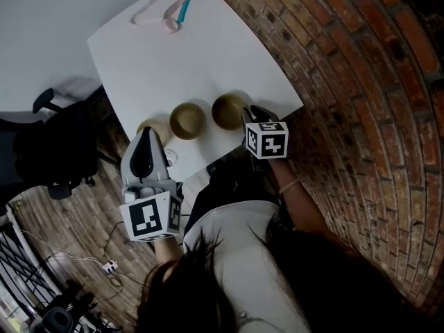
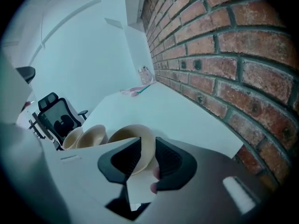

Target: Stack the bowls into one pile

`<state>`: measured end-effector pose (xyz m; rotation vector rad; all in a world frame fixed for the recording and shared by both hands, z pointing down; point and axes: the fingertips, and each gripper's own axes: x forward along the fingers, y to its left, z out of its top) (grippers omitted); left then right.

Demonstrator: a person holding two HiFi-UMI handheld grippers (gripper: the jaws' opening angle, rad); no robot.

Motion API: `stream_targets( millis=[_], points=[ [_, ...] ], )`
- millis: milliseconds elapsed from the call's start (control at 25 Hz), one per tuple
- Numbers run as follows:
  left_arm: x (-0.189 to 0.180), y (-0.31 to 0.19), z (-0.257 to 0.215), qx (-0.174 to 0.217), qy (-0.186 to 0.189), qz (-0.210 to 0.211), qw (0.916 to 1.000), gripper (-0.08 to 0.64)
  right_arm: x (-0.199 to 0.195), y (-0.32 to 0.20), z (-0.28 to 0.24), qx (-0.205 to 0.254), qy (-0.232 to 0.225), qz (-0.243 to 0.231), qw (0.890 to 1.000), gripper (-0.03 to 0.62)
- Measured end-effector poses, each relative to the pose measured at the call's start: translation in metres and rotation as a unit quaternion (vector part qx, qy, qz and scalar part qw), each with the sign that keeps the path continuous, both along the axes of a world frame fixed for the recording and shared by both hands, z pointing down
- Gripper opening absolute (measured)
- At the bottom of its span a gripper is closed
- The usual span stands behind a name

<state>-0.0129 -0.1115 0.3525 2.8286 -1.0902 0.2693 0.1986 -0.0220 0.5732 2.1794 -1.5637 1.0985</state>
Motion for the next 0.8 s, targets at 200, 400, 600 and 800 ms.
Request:
stream_targets(
  millis=[200, 400, 600, 800],
  points=[
    [0.001, -0.008, 0.003, -0.001, -0.007, 0.006, 1.0000, 0.000, 0.003, -0.001, 0.011, -0.013, -0.014, 0.015, 1.000, 0.100],
    [0.001, -0.015, 0.007, -0.004, -0.011, 0.010, 0.9999, 0.000, 0.005, -0.003, 0.021, -0.019, -0.031, 0.029, 0.999, 0.100],
    [0.001, -0.020, 0.010, -0.009, -0.015, 0.014, 0.9998, 0.000, 0.005, -0.003, 0.028, -0.025, -0.047, 0.041, 0.998, 0.100],
    [0.000, -0.025, 0.012, -0.010, -0.018, 0.017, 0.9996, 0.000, 0.006, -0.004, 0.034, -0.023, -0.063, 0.060, 0.996, 0.081]
  ],
)
